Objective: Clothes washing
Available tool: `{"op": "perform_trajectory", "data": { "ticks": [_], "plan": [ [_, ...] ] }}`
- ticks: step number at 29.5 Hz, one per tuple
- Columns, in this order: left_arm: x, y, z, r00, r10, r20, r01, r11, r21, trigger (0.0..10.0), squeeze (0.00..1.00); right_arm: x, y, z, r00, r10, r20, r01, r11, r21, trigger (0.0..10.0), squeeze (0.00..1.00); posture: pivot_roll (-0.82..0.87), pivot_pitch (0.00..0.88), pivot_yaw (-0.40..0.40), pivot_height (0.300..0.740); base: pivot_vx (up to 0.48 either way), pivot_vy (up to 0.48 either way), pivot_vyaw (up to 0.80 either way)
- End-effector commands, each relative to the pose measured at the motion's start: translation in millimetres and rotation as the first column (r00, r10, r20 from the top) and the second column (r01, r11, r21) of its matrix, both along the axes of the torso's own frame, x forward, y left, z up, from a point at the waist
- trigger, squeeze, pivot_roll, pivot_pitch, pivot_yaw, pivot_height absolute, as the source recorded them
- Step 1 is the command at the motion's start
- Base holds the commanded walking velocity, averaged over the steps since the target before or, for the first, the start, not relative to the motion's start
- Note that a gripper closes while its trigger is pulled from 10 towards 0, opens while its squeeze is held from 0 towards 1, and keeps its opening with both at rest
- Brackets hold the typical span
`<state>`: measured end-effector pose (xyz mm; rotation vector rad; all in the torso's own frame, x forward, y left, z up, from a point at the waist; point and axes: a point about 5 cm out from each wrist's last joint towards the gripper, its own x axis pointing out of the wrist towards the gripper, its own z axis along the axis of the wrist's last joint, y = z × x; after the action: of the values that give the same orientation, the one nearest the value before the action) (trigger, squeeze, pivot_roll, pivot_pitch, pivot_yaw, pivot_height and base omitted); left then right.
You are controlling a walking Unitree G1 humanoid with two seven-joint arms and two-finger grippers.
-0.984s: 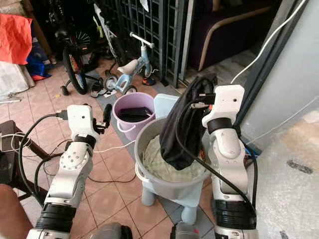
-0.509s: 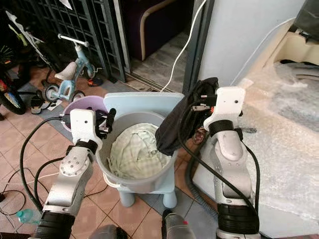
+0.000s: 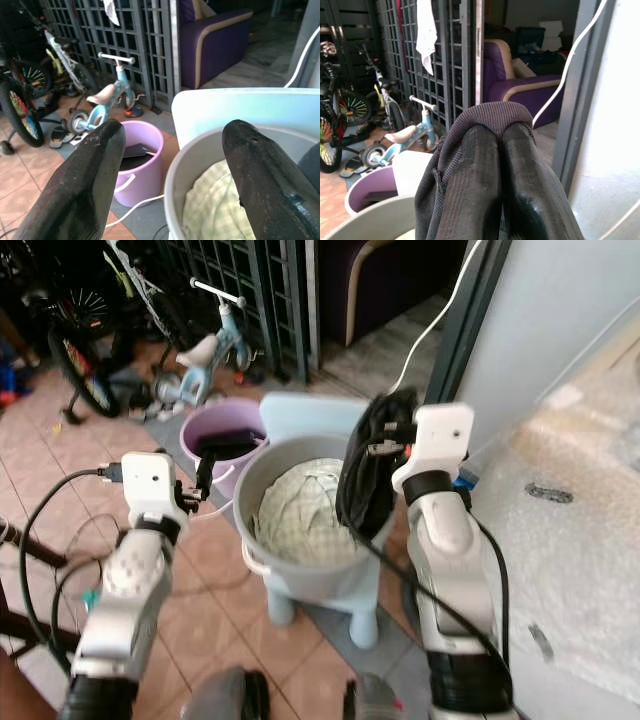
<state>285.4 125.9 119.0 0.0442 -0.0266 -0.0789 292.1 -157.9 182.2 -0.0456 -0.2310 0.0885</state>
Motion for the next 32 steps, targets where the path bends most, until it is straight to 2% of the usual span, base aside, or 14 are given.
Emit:
{"op": "perform_trajectory", "data": {
  "ticks": [1, 5, 13, 16, 21, 27, 32],
  "plan": [
    [0.5, 7.0, -0.1, 1.000, 0.011, -0.006, -0.010, 1.000, 0.015, 10.0, 0.00, -0.1, 3.4, 4.2, 1.000, 0.009, 0.018, -0.009, 1.000, 0.007, 10.0, 0.00, -0.04, 0.092, 0.036, 0.740, 0.000, 0.000, 0.00],
    [1.0, 3.4, 0.5, 1.000, 0.007, -0.005, -0.007, 1.000, -0.007, 10.0, 0.00, 0.5, 3.7, 3.7, 1.000, 0.016, 0.010, -0.016, 1.000, 0.005, 10.0, 0.00, -0.04, 0.090, 0.028, 0.740, 0.000, 0.000, -0.13],
    [0.5, 2.3, 2.0, 1.000, -0.008, 0.001, 0.008, 1.000, -0.014, 10.0, 0.00, 1.6, 4.3, -0.1, 1.000, 0.005, -0.005, -0.005, 1.000, 0.014, 10.0, 0.00, -0.04, 0.099, 0.035, 0.740, 0.000, 0.000, -0.80],
    [9.1, 3.9, 13.7, 0.998, -0.046, 0.040, 0.047, 0.998, -0.044, 10.0, 0.00, -0.5, 3.5, -1.9, 1.000, -0.001, -0.007, 0.001, 1.000, 0.009, 10.0, 0.00, -0.04, 0.099, 0.030, 0.740, 0.000, 0.000, -0.80],
    [14.2, 7.3, 18.1, 0.998, -0.042, 0.051, 0.045, 0.998, -0.045, 10.0, 0.00, 0.6, 3.1, -0.6, 1.000, -0.002, -0.004, 0.002, 1.000, 0.003, 10.0, 0.00, -0.05, 0.098, 0.029, 0.740, 0.000, 0.000, -0.80],
    [5.6, 3.3, 8.4, 0.996, -0.087, 0.023, 0.089, 0.994, -0.058, 10.0, 0.00, 2.5, 0.0, 1.6, 0.999, -0.032, 0.012, 0.032, 0.999, -0.002, 10.0, 0.00, -0.06, 0.092, 0.045, 0.740, 0.000, 0.000, -0.80],
    [3.5, -3.9, 8.7, 0.992, -0.123, 0.028, 0.125, 0.989, -0.074, 10.0, 0.00, 2.8, 2.4, 1.9, 0.999, -0.042, 0.023, 0.042, 0.999, -0.008, 10.0, 0.00, -0.06, 0.090, 0.050, 0.740, 0.000, 0.000, -0.80]
  ]
}}
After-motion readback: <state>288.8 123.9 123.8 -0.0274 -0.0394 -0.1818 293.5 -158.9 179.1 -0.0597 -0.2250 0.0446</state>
